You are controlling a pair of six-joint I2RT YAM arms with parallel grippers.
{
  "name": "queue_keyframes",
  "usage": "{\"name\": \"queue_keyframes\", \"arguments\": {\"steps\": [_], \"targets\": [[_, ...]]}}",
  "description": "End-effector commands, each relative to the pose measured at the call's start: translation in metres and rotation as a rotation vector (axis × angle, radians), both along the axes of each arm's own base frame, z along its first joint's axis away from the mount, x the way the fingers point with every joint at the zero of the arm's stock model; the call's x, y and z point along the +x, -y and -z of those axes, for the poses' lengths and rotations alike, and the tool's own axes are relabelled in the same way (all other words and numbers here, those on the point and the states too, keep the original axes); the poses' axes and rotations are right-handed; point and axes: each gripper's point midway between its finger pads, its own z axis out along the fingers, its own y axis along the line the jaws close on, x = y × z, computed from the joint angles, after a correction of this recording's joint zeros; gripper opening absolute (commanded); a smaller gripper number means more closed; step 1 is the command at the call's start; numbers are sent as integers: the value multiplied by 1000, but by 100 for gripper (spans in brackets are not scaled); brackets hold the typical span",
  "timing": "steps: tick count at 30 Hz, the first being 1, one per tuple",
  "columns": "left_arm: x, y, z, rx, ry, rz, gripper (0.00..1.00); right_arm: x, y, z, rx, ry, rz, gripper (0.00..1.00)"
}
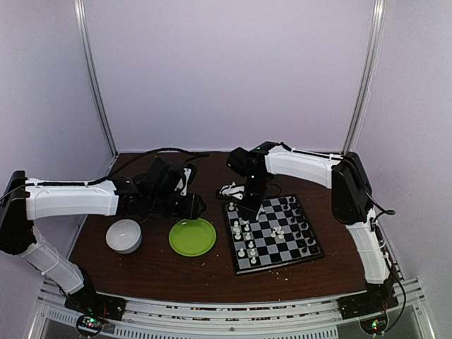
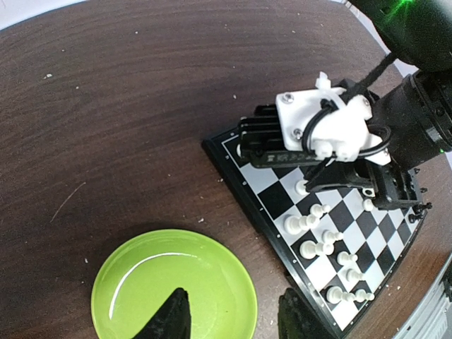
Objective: Set up the chess pieces on the board
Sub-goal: Place the pawn at c2, then pick up the bishop from the chessboard.
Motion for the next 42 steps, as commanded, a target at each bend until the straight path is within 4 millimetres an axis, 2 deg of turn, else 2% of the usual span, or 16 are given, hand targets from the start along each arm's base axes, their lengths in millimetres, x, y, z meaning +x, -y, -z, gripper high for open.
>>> {"name": "queue_keyframes", "arguments": {"steps": [1,11,18,21,24,27,31,37,42], "targets": [[1,3,-9,-34,27,-4,43,1,-6,-1,4,2,0,7],[1,3,-8,-33,23,-3,43,2,-9,-2,5,11,-3,11],[2,4,-10,-28,23,2,43,2,-8,-6,5,13,0,20],[1,5,-11,-27,22,5,43,0,-9,-19,29,17,8,23],[1,5,-15,-26,27,10,43,3,-4,-40,44,52,15,25],[2,5,-19,-22,38,14,43,10,8,-63,67,91,39,26],[4,11,-24,-21,42,35,44,21,40,-67,44,108,89,27],[11,36,-36,-8,37,101,47,35,92,-67,40,117,194,28],[21,67,-40,14,32,151,48,37,106,-49,24,147,163,30]]}}
